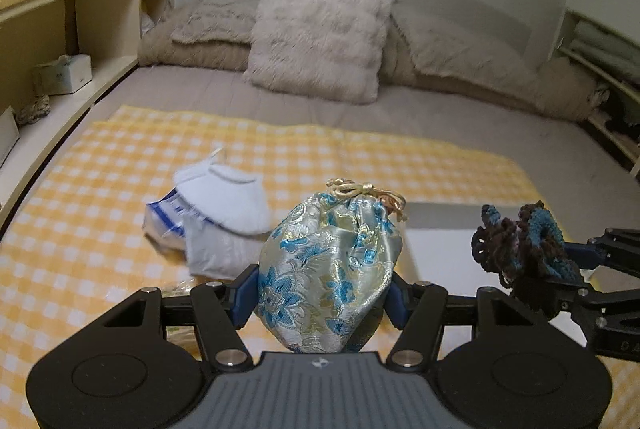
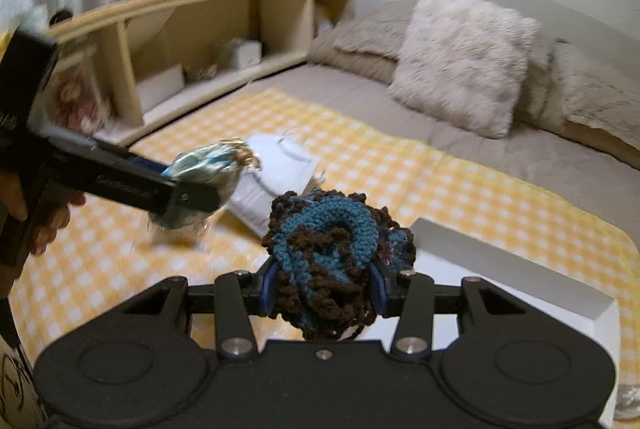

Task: Organize soft objects
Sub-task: 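Lower the floral pouch into the white tray and open the left tool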

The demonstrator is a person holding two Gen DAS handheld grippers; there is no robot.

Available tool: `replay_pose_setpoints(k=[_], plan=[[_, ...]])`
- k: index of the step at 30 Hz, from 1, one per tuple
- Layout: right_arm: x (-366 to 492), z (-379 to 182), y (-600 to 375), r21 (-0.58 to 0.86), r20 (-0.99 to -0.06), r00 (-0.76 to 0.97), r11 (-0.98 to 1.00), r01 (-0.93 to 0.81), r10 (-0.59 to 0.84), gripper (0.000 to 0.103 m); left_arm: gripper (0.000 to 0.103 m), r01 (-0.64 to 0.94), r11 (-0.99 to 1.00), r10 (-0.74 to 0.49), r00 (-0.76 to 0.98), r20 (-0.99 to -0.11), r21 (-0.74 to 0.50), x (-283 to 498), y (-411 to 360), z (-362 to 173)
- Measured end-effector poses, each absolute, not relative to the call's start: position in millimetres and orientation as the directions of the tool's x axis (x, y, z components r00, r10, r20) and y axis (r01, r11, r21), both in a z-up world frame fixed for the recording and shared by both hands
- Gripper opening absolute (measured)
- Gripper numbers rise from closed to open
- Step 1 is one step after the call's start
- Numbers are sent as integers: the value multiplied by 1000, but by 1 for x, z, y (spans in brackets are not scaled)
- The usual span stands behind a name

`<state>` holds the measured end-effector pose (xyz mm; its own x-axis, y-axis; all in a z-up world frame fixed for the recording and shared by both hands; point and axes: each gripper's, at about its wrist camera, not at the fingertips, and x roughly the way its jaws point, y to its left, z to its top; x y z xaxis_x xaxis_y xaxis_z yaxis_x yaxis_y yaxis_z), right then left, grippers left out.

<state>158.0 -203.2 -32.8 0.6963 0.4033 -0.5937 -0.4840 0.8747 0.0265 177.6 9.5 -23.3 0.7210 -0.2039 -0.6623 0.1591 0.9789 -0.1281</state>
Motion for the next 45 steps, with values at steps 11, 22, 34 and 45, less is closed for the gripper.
replay_pose_setpoints(k=[11, 22, 34, 45], plan=[[138, -20, -260, 89, -559, 768, 943, -320, 313, 46, 63, 270, 950, -303, 676, -671, -157, 180, -48, -34], [157, -43, -290, 126, -650, 722, 970, -206, 238, 46, 63, 505, 862, -353, 533, -769, -46, 189, -118, -81], [196, -65, -277, 161, -714, 652, 966, -200, 254, 46, 64, 766, 643, -414, 355, -838, 6, 194, -149, -113], [226, -85, -260, 199, -722, 638, 964, -179, 268, 70, 88, 754, 656, -409, 318, -855, -33, 206, -138, -122]])
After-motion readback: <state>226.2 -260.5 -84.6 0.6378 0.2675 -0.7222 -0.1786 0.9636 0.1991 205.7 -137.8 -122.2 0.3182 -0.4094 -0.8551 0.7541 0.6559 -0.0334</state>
